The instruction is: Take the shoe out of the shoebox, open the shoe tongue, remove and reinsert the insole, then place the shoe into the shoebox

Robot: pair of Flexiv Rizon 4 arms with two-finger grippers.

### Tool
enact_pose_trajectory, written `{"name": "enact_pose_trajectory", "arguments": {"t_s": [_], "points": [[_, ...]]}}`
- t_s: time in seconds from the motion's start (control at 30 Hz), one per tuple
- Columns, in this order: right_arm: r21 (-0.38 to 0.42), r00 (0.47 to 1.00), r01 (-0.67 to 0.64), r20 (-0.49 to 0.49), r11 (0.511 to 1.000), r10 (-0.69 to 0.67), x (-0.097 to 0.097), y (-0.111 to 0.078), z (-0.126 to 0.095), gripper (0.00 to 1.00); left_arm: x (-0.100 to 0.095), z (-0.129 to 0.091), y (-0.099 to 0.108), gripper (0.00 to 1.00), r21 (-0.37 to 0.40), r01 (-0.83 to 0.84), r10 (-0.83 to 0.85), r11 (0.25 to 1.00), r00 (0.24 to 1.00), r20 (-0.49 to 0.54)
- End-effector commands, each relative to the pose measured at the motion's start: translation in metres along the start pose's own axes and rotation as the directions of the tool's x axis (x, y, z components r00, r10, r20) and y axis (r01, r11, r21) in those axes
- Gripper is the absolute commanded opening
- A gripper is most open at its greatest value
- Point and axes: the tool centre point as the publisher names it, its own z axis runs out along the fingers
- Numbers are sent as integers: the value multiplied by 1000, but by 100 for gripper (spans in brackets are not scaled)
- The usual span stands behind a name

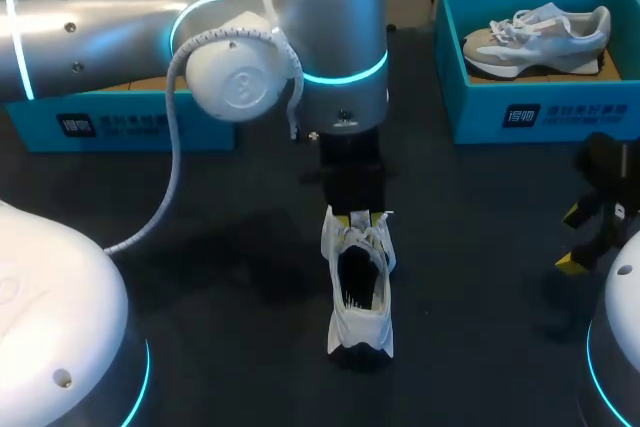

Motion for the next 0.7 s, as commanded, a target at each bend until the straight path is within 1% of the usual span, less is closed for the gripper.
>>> {"name": "enact_pose_trajectory", "arguments": {"t_s": [0.03, 0.07, 0.1, 0.13, 0.17, 0.43, 0.57, 0.7], "points": [[2, 1000, -1, 2, 1000, 1, 1, 0, 1, 100, -2, -6, 4, 31, 2, 5, -5, 1000, 1000, -9], [2, 1000, -1, 2, 1000, 1, 1, 0, 1, 100, -4, -3, 4, 31, 3, 5, -5, 1000, 1000, -15], [2, 1000, -1, 2, 1000, 1, 1, 0, 1, 100, -5, -1, 5, 26, 4, 5, -5, 1000, 1000, -19], [2, 1000, -1, 2, 1000, 1, 1, 0, 1, 100, -6, 2, 4, 18, 8, 4, -4, 1000, 1000, -24], [2, 1000, -1, 2, 1000, 1, 1, 0, 1, 100, -7, 5, 3, 17, 12, 1, -1, 1000, 1000, -28], [2, 1000, -1, 2, 1000, 1, 1, 0, 1, 100, -6, 28, -13, 16, 45, -27, 29, 999, 998, -51], [2, 1000, -1, 2, 1000, 1, 1, 0, 1, 100, 2, 39, -24, 17, 80, -32, 37, 996, 998, -59], [2, 1000, -1, 2, 1000, 1, 1, 0, 1, 100, 11, 48, -33, 16, 81, -39, 46, 996, 996, -83]]}}
